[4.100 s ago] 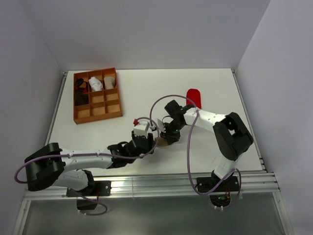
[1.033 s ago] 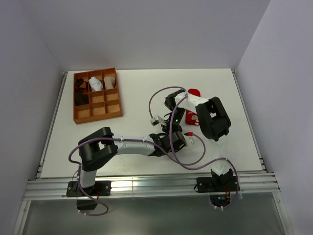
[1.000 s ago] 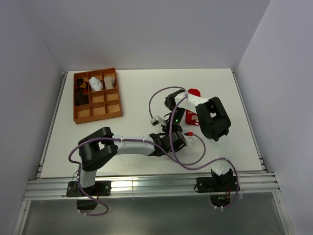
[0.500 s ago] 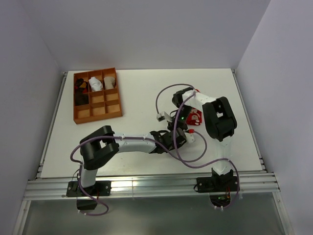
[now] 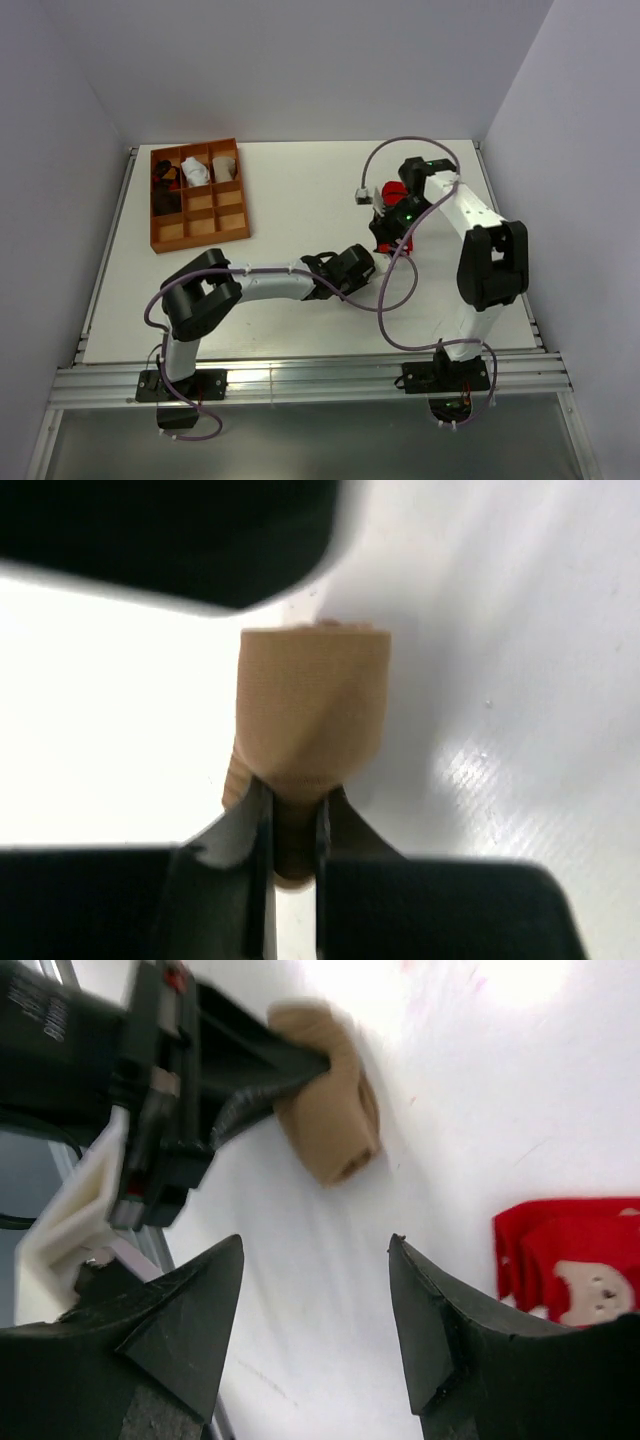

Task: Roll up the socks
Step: Pick up the sock at the center of the board.

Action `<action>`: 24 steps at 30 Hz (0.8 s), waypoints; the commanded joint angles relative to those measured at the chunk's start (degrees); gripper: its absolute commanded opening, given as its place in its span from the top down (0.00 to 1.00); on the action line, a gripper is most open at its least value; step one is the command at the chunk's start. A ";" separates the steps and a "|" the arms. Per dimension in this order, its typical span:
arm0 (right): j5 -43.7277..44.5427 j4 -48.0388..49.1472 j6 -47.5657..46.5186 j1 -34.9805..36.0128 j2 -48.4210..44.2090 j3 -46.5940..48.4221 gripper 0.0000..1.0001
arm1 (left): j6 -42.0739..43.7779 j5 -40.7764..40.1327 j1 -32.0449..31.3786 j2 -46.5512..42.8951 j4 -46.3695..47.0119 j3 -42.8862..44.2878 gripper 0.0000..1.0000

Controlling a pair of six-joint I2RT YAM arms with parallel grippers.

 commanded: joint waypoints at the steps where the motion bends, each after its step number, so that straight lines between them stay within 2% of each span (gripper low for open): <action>1: -4.29 0.44 4.57 -2.82 -5.90 0.91 0.33 | -4.24 2.63 3.78 -2.49 -5.36 -1.21 1.00; 6: -5.61 2.39 8.62 -8.35 -9.06 2.58 0.33 | -7.67 3.24 6.76 -5.31 -5.28 -0.95 1.00; 12: -5.79 5.46 12.66 -10.56 -11.79 2.75 0.33 | -10.22 2.80 10.37 -8.82 -4.48 -1.92 1.00; 16: -7.10 5.91 15.40 -14.78 -12.50 5.91 0.32 | -12.68 2.10 12.92 -11.98 -3.52 -2.88 1.00; 21: -7.54 7.31 19.61 -15.40 -12.41 8.47 0.31 | -16.72 0.17 17.92 -16.20 -1.94 -3.59 1.00; 24: -7.46 6.62 20.15 -15.40 -11.27 10.40 0.31 | -19.18 -4.48 21.88 -19.80 -1.93 -2.89 1.00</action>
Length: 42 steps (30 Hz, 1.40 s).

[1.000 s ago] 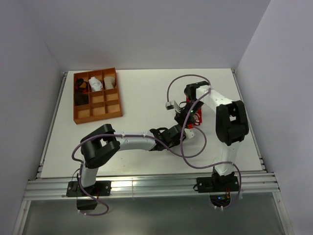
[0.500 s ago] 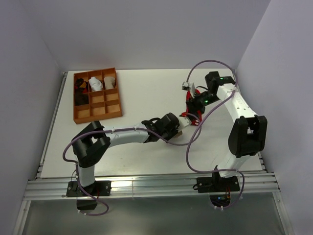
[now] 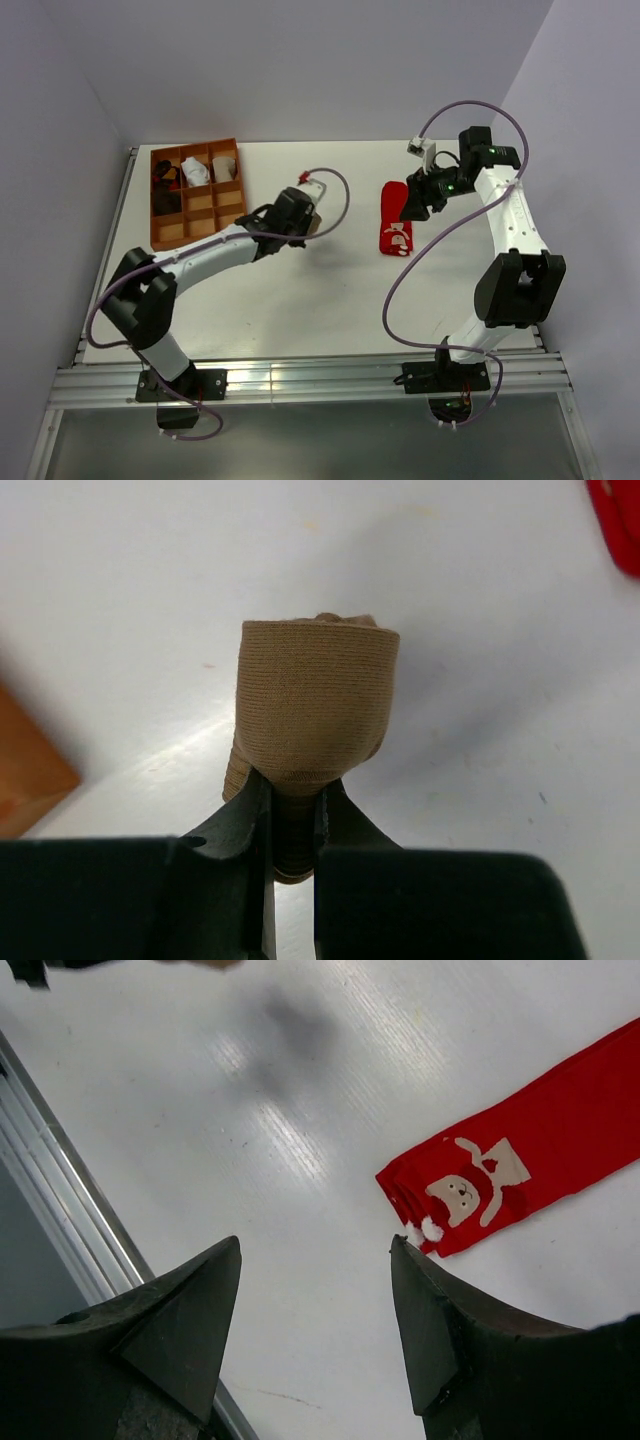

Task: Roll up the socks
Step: Pick up the sock at the center of the board, then place the sock in the storage box.

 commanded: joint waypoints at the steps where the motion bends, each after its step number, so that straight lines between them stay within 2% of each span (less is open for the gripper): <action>1: -1.58 0.43 2.70 -0.19 -1.19 4.23 0.31 | -5.95 -6.74 5.57 -6.17 2.39 1.20 1.00; 5: -1.76 1.21 3.32 -0.10 -0.84 4.94 0.31 | -11.15 -18.86 11.21 -8.81 1.43 3.57 1.00; 6: -1.41 1.30 3.58 -0.10 -0.40 5.12 0.31 | -12.37 -24.97 12.44 -8.99 1.08 4.27 1.00; 8: -1.14 1.22 3.50 -0.10 0.30 5.91 0.31 | -15.02 -29.85 15.78 -8.38 -1.03 6.64 1.00; 9: -0.97 1.30 3.58 -0.10 1.09 6.35 0.31 | -15.89 -35.79 16.92 -7.16 -2.16 7.52 1.00; 13: -1.49 0.78 3.32 -0.10 3.28 7.75 0.31 | -21.78 -39.97 23.76 -3.02 -7.27 12.45 1.00; 16: -2.46 -0.19 2.97 0.07 4.87 9.25 0.31 | -24.42 -39.90 27.81 2.16 -11.48 17.27 1.00; 17: -2.72 -0.19 3.23 0.08 5.66 9.51 0.31 | -25.12 -39.80 28.61 4.00 -15.32 20.86 1.00; 23: -3.34 -0.28 2.88 0.51 7.60 9.25 0.31 | -25.74 -36.90 31.96 16.22 -23.35 31.87 1.00; 29: -3.25 -0.28 2.62 0.87 8.74 8.73 0.31 | -26.45 -33.39 34.33 23.43 -26.07 36.00 1.00; 42: -3.34 -0.37 2.00 1.57 10.06 7.50 0.32 | -24.95 -28.11 35.65 31.43 -30.03 41.37 1.00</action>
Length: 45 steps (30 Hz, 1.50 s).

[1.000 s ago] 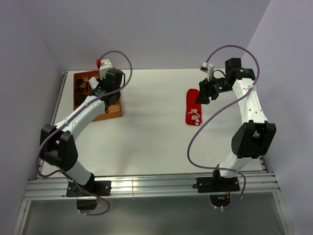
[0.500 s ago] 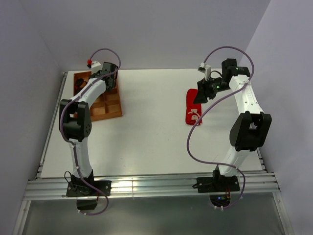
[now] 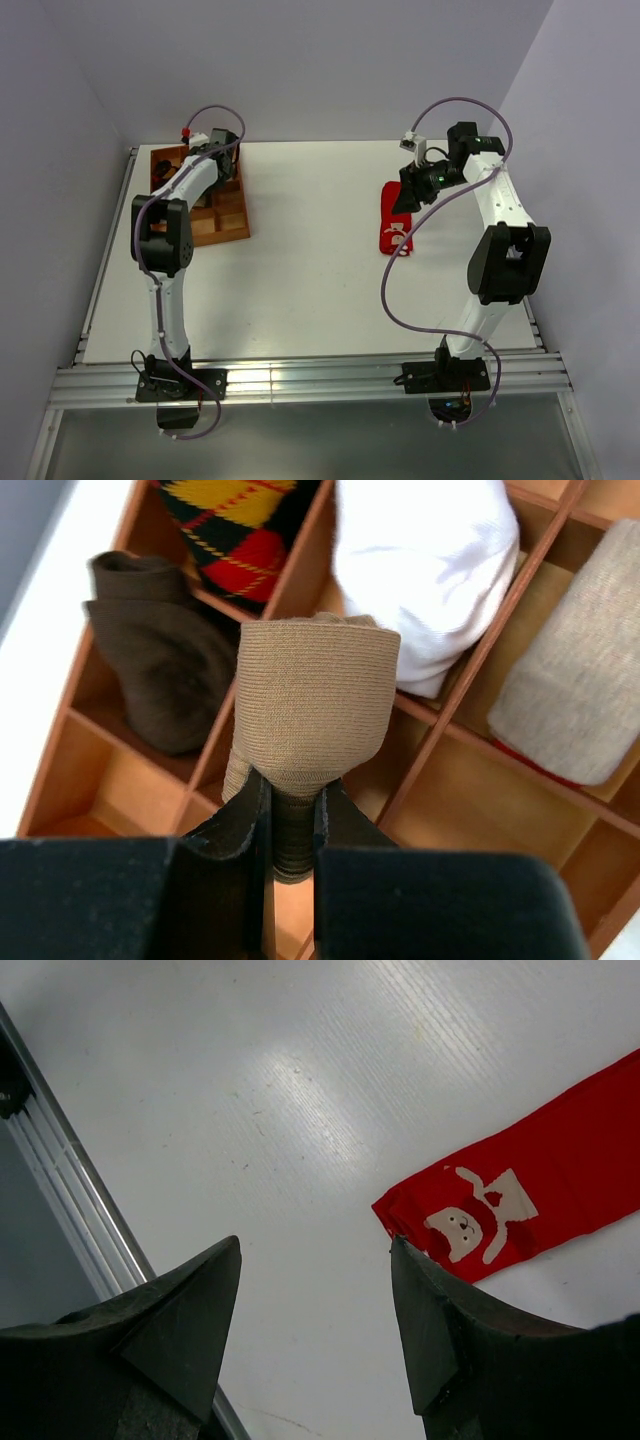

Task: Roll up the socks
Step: Place the sock in the storage box.

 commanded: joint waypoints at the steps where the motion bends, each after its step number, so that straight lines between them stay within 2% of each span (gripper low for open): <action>1: -1.15 -0.02 -0.64 0.35 -0.28 0.48 0.32 | 0.51 2.42 0.61 2.06 -1.78 2.84 1.00; 10: -0.72 0.59 -0.82 0.35 -0.01 -0.66 0.32 | 2.09 6.73 1.58 5.14 -1.69 3.72 1.00; 18: 0.78 2.36 -0.03 0.61 -0.98 -3.04 0.32 | 3.14 16.65 3.60 7.51 -0.28 1.88 1.00; 26: 1.75 3.59 0.24 0.96 -1.77 -4.61 0.32 | 3.41 20.97 4.31 9.36 0.16 -0.24 1.00; 31: 2.01 4.11 0.33 1.05 -2.38 -5.32 0.32 | 4.02 24.74 4.92 10.85 -3.88 1.69 1.00; 40: 1.92 3.41 0.15 1.49 -3.35 -4.88 0.32 | 4.73 26.77 4.92 8.23 -5.64 -3.13 1.00; 45: 1.92 3.06 -0.11 1.58 -3.70 -4.97 0.32 | 4.73 30.90 4.92 7.34 -6.08 -5.43 1.00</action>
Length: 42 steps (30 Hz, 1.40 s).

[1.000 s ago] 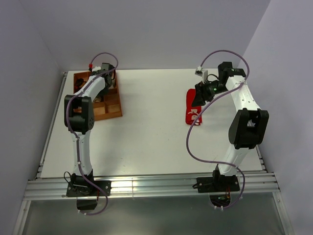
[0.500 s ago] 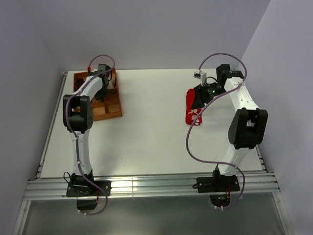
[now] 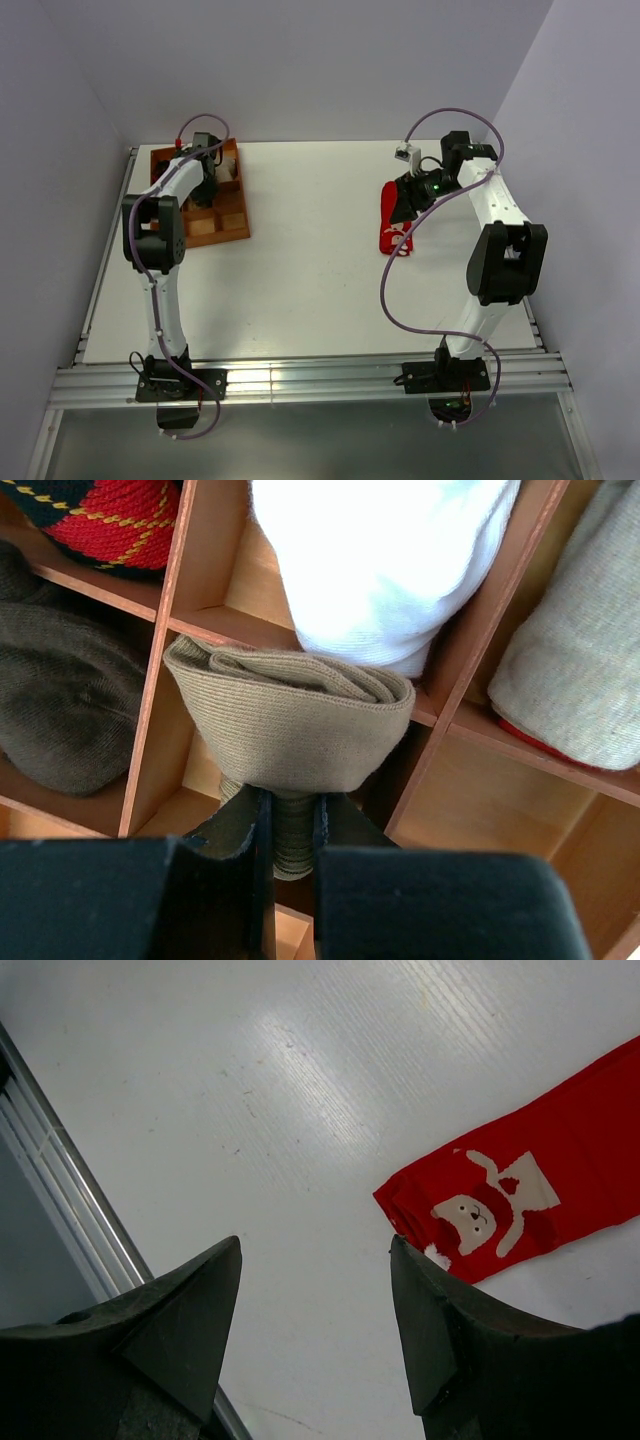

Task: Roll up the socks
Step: Place the sock in the storage box.

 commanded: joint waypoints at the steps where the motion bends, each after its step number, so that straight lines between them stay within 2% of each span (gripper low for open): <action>1: -0.37 0.33 -0.27 0.51 -3.42 0.27 0.32 | 0.84 11.89 -0.15 5.30 -7.39 -3.94 1.00; 6: -0.28 0.15 -0.53 0.68 -3.86 0.10 0.32 | 0.14 14.96 0.03 4.08 -6.70 -7.09 1.00; 8: -0.28 0.15 -0.53 0.77 -3.69 0.27 0.32 | 0.05 18.47 0.11 3.03 -5.29 -9.29 1.00; 17: -0.20 -0.02 -0.79 1.47 -3.95 0.36 0.32 | -0.13 17.16 0.11 2.23 -5.90 -11.15 0.99; 19: -0.20 -0.29 -0.88 1.47 -3.68 0.54 0.32 | -0.30 17.16 0.03 2.32 -6.25 -10.71 0.93; 20: -0.11 -0.55 -0.88 1.56 -3.68 0.63 0.32 | -0.39 16.64 0.03 2.15 -6.08 -10.71 0.83; 22: -0.02 -0.73 -1.06 1.47 -3.77 0.63 0.32 | -0.83 15.59 0.03 0.83 -5.29 -11.58 0.75; 23: 0.07 -0.55 -0.97 1.56 -3.95 0.54 0.32 | -0.92 14.54 0.11 -0.39 -4.94 -11.85 0.67; 28: 0.42 -0.73 -1.41 1.73 -4.12 0.63 0.32 | -0.66 11.19 0.03 -3.12 -3.35 -12.03 0.54; 38: 1.38 -0.38 -0.88 1.82 -3.51 1.77 0.32 | 1.01 6.26 0.03 -6.20 -4.49 -7.55 0.43; 42: 2.00 -0.29 -0.53 3.93 -3.33 2.03 0.32 | 1.89 5.47 0.03 -6.64 -4.85 -6.05 0.40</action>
